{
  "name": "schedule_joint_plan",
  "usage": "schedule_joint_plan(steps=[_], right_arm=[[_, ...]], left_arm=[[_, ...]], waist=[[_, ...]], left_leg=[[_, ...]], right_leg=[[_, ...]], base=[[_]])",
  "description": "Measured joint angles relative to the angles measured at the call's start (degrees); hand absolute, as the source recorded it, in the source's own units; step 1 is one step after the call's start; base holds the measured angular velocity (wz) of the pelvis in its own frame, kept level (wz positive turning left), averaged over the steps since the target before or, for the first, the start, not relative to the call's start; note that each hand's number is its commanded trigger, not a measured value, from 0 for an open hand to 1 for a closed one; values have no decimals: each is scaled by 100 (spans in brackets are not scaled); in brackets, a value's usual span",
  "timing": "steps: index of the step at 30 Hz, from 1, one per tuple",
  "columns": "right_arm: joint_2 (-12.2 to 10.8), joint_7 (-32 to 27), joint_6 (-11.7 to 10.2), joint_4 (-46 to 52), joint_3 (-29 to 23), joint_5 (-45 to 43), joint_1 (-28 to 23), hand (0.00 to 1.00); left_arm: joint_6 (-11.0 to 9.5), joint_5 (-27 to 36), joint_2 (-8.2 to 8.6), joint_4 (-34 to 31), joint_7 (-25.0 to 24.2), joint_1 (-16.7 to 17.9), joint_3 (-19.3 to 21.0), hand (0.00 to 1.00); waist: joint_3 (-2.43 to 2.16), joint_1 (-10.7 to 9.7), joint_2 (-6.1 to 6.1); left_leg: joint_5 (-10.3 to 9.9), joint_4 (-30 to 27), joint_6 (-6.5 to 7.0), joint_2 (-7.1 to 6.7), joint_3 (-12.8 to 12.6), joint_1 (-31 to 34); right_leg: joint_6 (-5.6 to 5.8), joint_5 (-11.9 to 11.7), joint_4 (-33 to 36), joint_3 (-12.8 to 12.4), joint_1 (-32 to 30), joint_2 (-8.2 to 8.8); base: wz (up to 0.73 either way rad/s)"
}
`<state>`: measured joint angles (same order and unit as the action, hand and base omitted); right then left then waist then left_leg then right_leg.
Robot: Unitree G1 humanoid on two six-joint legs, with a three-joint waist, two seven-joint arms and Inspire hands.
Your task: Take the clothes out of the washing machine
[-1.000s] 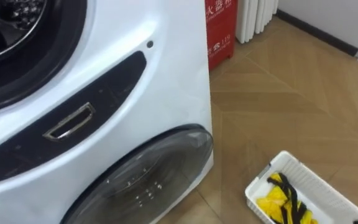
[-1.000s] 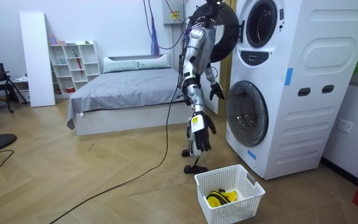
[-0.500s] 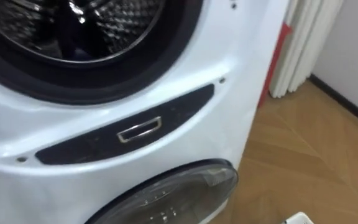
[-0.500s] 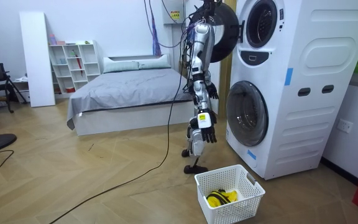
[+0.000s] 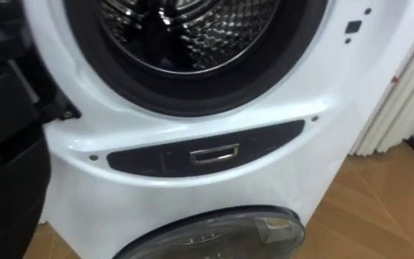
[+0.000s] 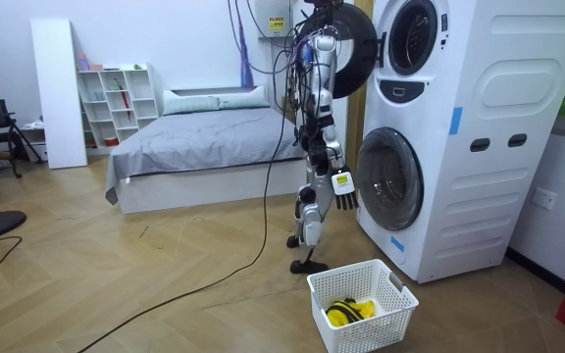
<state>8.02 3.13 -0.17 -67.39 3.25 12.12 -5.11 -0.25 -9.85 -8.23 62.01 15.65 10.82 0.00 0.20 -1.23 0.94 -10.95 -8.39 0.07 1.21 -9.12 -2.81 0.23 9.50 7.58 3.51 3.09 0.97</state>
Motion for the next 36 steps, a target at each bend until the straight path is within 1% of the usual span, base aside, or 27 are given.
schedule_joint_plan(steps=[2,3,5,6,8,12,15,16,17,26,30,33,36], right_arm=[[-6,85,-1,-3,39,-93,2,0],[-8,84,-1,-3,56,-112,9,0],[-9,78,-5,-4,118,-122,-2,0],[-10,78,-5,-4,123,-123,-7,0],[-9,76,-5,-5,125,-123,-40,0],[-10,73,-9,-3,173,-151,-38,0],[-9,66,-11,-4,171,-164,-49,0],[-11,73,-11,-4,171,-164,-50,0],[-10,74,-11,-6,168,-164,-51,0],[-13,78,-11,-5,166,-193,-47,0],[-13,80,-7,-5,171,-204,-62,0],[-13,106,31,12,171,-252,-64,0],[-9,150,33,4,177,-238,-69,0]], left_arm=[[4,-8,2,124,32,75,75,0],[9,-49,3,159,43,89,109,0],[42,-184,20,216,93,112,217,0],[54,-228,27,217,121,127,224,0],[97,-391,57,216,139,128,284,0],[130,-562,89,216,140,124,442,0],[162,-612,94,216,140,138,446,0],[167,-649,94,216,140,148,449,0],[169,-673,94,216,140,156,449,0],[236,-802,95,210,115,168,458,0],[282,-835,96,183,110,152,457,0],[353,-876,96,163,111,151,457,0],[440,-894,96,175,117,161,454,0]], waist=[[7,52,25],[13,52,32],[11,56,41],[16,66,40],[18,156,39],[20,183,39],[21,189,36],[32,184,36],[32,191,35],[39,187,15],[38,162,18],[32,165,18],[30,172,-3]], left_leg=[[0,-10,0,-1,35,10],[0,-13,0,-3,52,9],[0,-30,0,-15,141,10],[0,-30,0,-17,161,9],[0,-37,-1,-19,187,6],[-1,-51,-3,-30,278,17],[-1,-85,-2,-61,336,9],[-1,-88,-2,-73,353,-1],[-2,-88,-1,-82,355,-27],[-4,-88,2,-86,389,-35],[-13,-89,6,-96,455,-93],[-38,-136,5,-95,491,-94],[-156,-380,-18,-49,521,-41]], right_leg=[[0,0,-3,39,53,0],[0,0,-10,55,74,1],[-1,0,-60,132,133,9],[-1,-1,-76,147,150,9],[-1,0,-96,180,183,10],[-7,13,-98,288,197,24],[2,44,-96,334,229,53],[10,56,-96,358,283,65],[14,62,-96,365,296,72],[15,66,-96,383,345,76],[16,84,-96,443,414,80],[8,111,-79,465,455,77],[-10,140,-61,503,461,41]], base=[[8],[12],[17],[17],[8],[11],[12],[8],[7],[1],[7],[7],[4]])
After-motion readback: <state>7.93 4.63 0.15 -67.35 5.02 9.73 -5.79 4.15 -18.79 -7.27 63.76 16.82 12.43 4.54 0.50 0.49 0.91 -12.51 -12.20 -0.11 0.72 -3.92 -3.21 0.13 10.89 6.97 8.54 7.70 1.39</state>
